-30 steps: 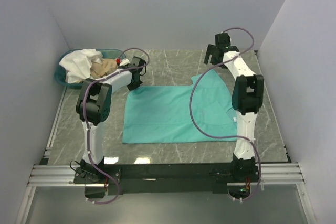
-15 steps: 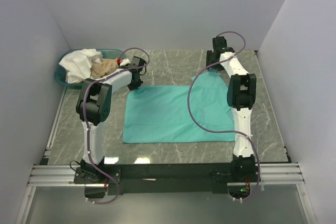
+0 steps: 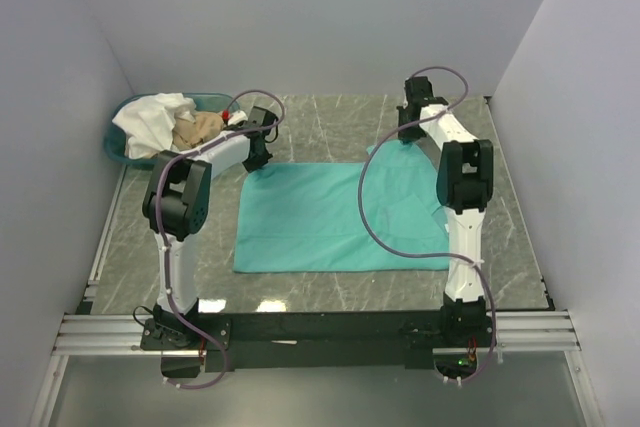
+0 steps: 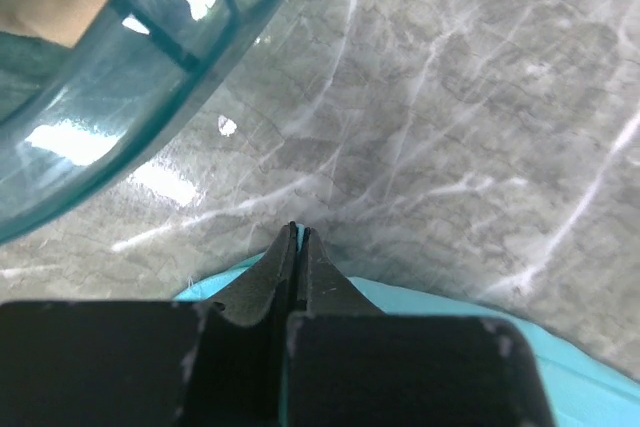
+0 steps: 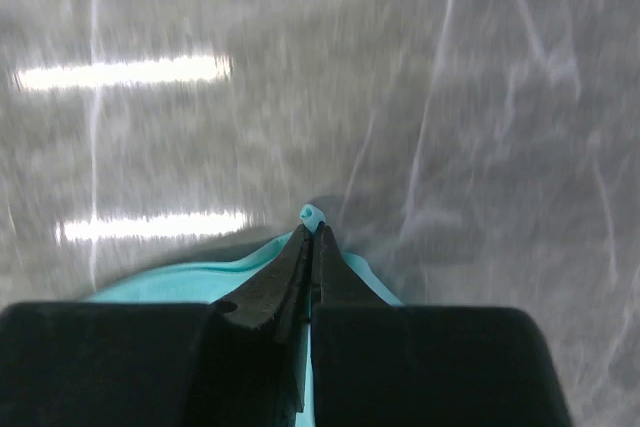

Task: Fold and stack the t-shirts
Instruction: Fold the tshirt

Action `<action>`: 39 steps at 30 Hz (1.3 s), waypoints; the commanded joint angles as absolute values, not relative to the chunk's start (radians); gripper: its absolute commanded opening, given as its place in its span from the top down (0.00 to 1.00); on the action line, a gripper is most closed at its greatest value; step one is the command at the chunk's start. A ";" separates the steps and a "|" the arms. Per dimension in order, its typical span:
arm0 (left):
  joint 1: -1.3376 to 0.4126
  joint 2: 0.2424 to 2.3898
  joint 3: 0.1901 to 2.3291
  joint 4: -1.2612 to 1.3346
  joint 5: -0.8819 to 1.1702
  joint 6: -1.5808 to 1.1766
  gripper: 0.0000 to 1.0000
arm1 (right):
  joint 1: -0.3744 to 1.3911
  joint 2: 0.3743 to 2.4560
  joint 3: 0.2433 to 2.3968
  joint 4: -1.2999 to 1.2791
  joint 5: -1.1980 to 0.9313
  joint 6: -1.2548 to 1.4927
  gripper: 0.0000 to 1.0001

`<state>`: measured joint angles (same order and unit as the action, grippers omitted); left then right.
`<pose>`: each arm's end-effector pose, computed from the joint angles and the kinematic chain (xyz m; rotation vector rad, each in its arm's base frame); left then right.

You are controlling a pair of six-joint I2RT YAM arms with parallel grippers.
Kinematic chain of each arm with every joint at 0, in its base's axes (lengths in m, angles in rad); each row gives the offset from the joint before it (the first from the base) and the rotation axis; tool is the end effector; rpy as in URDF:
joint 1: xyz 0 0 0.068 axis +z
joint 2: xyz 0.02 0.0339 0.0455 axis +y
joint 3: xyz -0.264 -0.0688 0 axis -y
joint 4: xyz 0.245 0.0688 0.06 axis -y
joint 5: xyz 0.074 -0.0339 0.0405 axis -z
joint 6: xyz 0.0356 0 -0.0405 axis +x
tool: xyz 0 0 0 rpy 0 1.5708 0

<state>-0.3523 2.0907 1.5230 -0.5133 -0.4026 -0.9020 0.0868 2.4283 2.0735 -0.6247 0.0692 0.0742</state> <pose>0.4180 -0.1388 0.1673 -0.8062 2.3863 0.0467 0.5295 0.0436 0.1665 0.0108 2.5469 -0.0255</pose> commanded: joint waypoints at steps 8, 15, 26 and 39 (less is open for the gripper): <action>-0.357 1.888 1.379 -0.407 -0.334 -0.903 0.99 | 0.086 1.987 1.599 -0.370 0.018 0.130 1.00; -0.370 1.770 1.263 -0.379 -0.328 -0.902 0.99 | 0.086 1.746 1.303 -0.298 0.023 0.159 1.00; -0.416 1.629 1.088 -0.351 -0.356 -0.957 0.99 | 0.087 1.418 1.049 -0.354 0.140 0.256 1.00; -0.419 1.494 0.980 -0.365 -0.396 -0.983 0.99 | 0.086 1.206 0.917 -0.485 0.187 0.318 1.00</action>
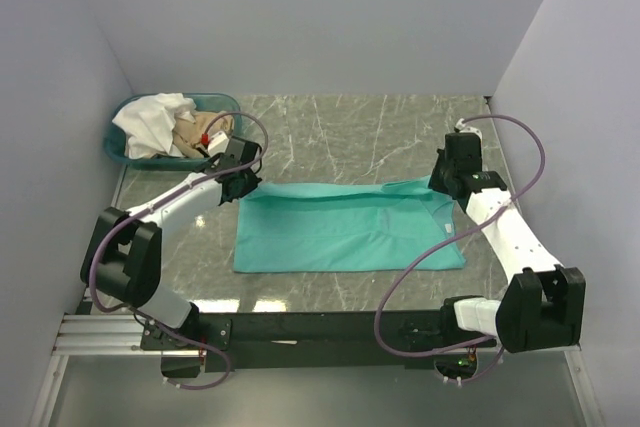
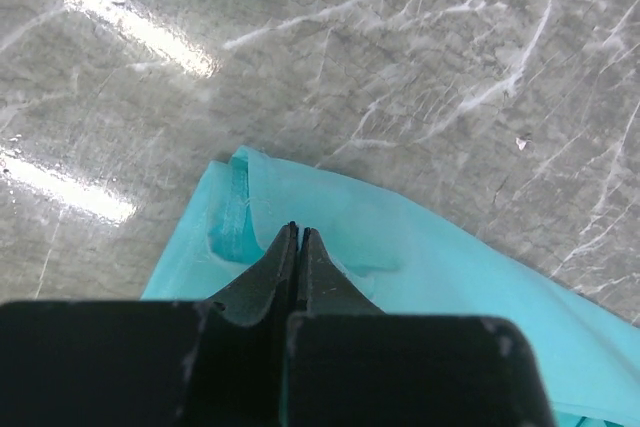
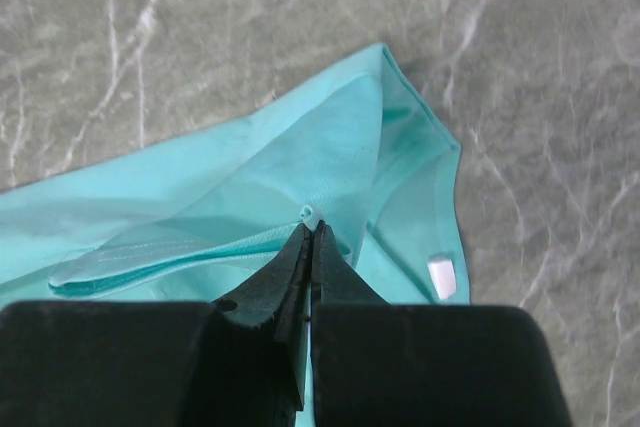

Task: Fold and stack the t-shirts
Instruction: Fold the tshirt

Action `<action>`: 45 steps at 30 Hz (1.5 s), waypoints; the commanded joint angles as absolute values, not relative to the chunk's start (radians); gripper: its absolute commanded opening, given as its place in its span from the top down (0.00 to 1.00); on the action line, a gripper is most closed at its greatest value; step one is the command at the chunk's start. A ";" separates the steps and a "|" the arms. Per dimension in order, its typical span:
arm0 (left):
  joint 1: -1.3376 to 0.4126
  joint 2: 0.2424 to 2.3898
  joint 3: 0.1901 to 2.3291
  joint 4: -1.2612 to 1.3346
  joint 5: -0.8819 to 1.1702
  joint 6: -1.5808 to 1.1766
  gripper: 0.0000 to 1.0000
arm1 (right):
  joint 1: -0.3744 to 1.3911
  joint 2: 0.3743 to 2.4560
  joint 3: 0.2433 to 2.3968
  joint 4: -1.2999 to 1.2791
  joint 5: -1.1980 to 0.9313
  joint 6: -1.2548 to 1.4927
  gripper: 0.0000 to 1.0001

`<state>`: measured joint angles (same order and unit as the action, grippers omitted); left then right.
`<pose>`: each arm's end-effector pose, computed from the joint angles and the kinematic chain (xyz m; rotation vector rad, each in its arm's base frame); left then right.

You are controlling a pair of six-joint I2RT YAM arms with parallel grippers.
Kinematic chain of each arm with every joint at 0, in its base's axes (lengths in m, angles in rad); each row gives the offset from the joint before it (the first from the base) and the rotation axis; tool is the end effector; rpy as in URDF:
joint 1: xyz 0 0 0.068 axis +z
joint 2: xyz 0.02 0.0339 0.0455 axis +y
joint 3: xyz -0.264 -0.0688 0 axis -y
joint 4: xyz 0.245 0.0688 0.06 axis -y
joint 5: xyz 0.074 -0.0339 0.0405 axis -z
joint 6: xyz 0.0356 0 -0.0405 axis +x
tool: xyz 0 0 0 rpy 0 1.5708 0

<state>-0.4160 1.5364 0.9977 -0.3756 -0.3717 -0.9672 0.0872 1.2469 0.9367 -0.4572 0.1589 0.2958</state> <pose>0.2956 -0.1164 0.2183 -0.8021 2.2707 -0.1740 0.2656 0.0176 0.2703 0.3202 2.3040 0.0063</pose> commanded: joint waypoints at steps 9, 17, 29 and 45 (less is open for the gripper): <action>-0.419 1.447 0.927 -0.338 -0.377 -0.983 0.99 | 0.087 1.106 0.856 -0.535 0.186 0.345 1.00; -0.419 1.421 0.862 -0.333 -0.387 -1.003 0.98 | 0.087 1.057 0.764 -0.606 0.178 0.480 0.97; -0.485 1.206 0.822 -0.546 -0.557 -1.103 0.08 | 0.086 0.776 0.709 -0.729 0.160 0.563 0.30; -0.494 1.446 0.871 -0.270 -0.282 -0.940 0.00 | 0.084 1.300 0.752 -0.459 -0.078 0.560 0.16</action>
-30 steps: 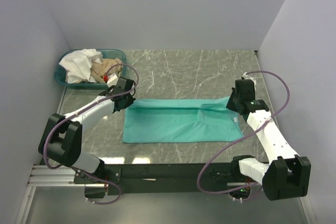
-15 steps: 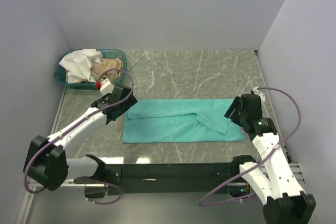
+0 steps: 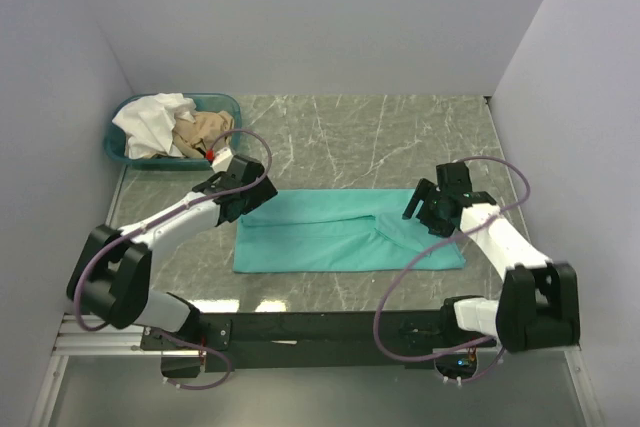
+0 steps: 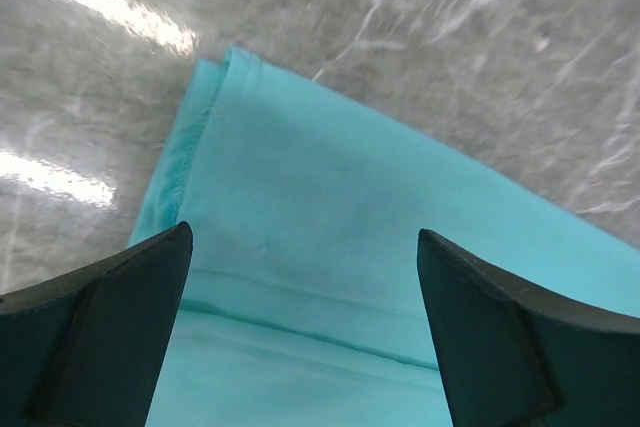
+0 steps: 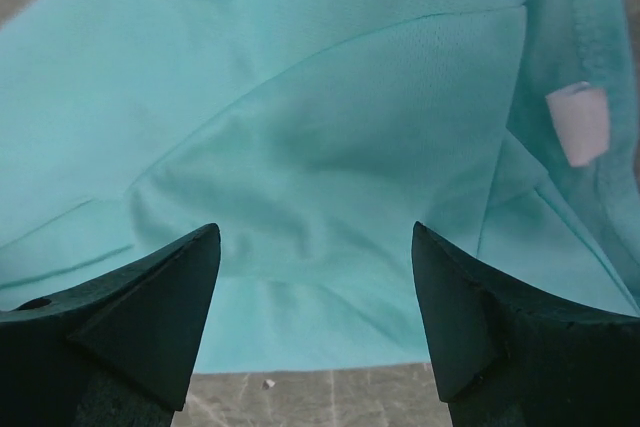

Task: Fold and stack the t-shirts
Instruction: Fold the tshirt

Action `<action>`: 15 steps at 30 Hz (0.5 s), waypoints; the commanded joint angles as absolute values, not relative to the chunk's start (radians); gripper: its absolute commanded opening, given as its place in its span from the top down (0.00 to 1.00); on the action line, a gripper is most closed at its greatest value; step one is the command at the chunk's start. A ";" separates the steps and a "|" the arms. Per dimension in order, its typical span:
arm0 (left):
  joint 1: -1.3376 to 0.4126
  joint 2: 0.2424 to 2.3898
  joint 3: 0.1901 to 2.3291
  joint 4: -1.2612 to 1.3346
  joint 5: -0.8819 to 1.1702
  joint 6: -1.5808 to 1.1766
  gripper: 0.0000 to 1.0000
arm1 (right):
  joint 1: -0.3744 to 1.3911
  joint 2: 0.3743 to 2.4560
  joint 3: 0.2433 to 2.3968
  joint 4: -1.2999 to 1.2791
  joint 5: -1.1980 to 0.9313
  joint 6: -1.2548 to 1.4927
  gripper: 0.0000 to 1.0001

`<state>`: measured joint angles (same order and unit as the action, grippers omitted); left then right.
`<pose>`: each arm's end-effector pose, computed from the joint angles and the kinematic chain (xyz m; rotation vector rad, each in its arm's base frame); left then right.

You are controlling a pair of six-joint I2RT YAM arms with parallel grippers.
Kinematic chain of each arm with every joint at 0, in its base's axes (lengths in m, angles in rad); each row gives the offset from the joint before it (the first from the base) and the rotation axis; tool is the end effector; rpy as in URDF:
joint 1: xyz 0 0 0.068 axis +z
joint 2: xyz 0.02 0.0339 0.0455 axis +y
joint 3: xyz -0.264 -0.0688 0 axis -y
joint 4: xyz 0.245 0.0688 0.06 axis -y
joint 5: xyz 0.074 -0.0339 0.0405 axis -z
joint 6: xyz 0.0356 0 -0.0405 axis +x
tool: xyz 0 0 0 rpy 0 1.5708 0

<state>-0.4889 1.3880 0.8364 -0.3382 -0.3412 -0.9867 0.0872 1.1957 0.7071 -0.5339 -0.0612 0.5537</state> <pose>0.2526 -0.1209 0.2123 -0.7346 2.2945 -0.2666 0.2238 0.0218 0.2036 0.5843 2.5573 0.3086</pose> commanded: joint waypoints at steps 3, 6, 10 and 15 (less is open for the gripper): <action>-0.494 1.486 0.850 -0.227 -0.229 -0.925 0.01 | 0.081 1.434 0.781 -0.433 -0.095 0.558 0.16; -0.494 1.516 0.810 -0.206 -0.204 -0.942 0.01 | 0.081 1.550 0.828 -0.414 -0.098 0.554 0.16; -0.499 1.514 0.761 -0.198 -0.184 -0.946 0.01 | 0.080 1.686 0.967 -0.426 -0.100 0.528 0.16; -0.561 1.458 0.677 -0.192 -0.118 -0.997 0.01 | 0.081 1.889 1.217 -0.475 -0.143 0.473 0.16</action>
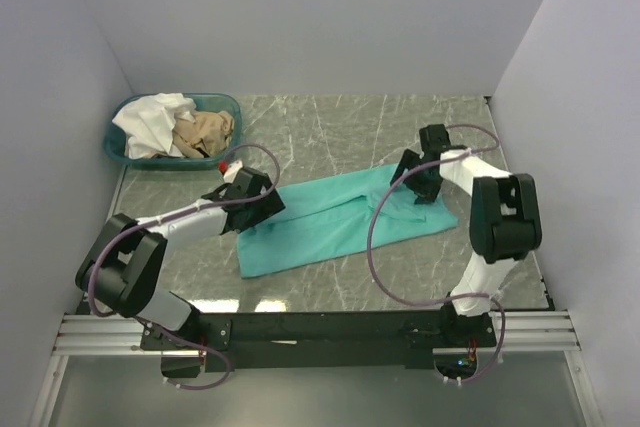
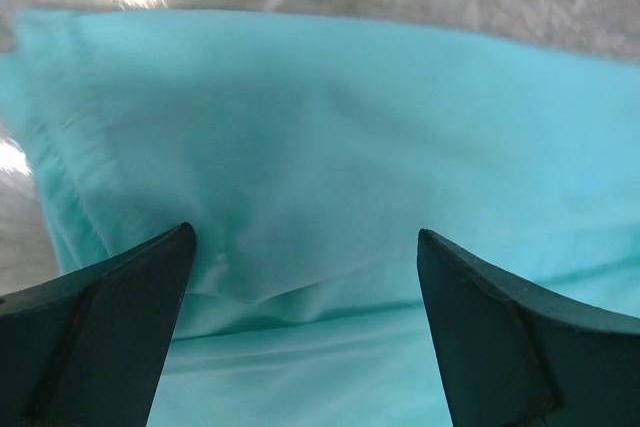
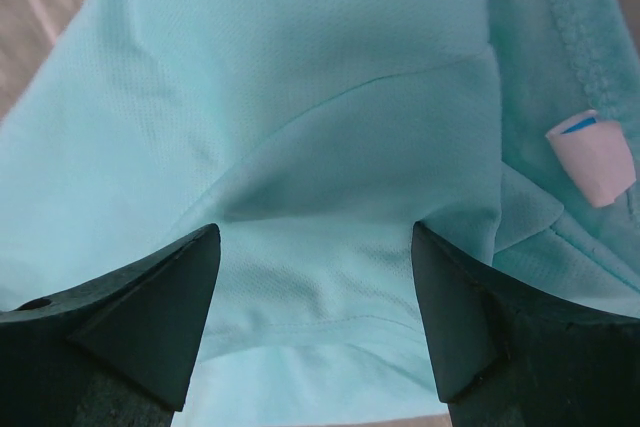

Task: Fold and stack the t-shirts
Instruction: Fold the tshirt

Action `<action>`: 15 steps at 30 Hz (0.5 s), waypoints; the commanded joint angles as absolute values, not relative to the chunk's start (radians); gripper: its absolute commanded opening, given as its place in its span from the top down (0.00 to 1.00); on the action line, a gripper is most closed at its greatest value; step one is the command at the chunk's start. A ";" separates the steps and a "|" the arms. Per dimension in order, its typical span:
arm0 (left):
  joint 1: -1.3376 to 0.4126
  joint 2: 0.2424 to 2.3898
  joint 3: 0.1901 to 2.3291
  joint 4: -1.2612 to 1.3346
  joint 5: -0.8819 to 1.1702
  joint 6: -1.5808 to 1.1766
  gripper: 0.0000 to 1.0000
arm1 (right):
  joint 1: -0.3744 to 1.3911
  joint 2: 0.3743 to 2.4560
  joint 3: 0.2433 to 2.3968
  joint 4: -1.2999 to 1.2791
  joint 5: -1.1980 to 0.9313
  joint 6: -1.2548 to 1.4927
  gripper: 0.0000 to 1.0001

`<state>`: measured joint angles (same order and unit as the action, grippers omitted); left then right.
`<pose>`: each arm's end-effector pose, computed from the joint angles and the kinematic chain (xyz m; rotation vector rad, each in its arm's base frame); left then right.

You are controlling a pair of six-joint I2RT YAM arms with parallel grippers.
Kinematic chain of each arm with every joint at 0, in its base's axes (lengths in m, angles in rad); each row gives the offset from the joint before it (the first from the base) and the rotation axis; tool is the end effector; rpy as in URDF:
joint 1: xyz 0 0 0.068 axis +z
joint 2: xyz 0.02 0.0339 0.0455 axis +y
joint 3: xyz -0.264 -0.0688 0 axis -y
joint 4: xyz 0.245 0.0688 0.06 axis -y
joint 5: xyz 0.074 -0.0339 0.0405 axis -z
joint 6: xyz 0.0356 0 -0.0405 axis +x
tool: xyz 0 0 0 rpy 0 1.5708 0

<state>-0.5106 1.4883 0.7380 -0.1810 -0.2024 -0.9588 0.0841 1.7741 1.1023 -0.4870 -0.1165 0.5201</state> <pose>0.2507 -0.1322 0.1661 -0.6405 2.4301 -0.3682 0.3446 0.0332 0.1663 0.5650 2.7062 0.3258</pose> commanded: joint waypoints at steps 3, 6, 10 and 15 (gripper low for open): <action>-0.656 1.407 0.635 -0.206 -0.136 -1.087 0.01 | 0.087 2.012 1.366 -0.561 -0.143 0.436 0.17; -0.731 1.407 0.612 -0.190 -0.108 -1.167 0.01 | 0.120 2.116 1.561 -0.656 -0.153 0.407 0.17; -0.828 1.443 0.620 -0.192 -0.084 -1.256 0.01 | 0.205 2.218 1.794 -0.745 -0.143 0.365 0.17; -0.937 1.476 0.641 -0.138 -0.054 -1.333 0.01 | 0.261 2.399 2.084 -0.853 -0.194 0.333 0.16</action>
<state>-0.8837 1.4288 0.6548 -0.1078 -0.1223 -1.2415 0.2214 2.3249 1.9491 -0.7406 -0.1413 0.3740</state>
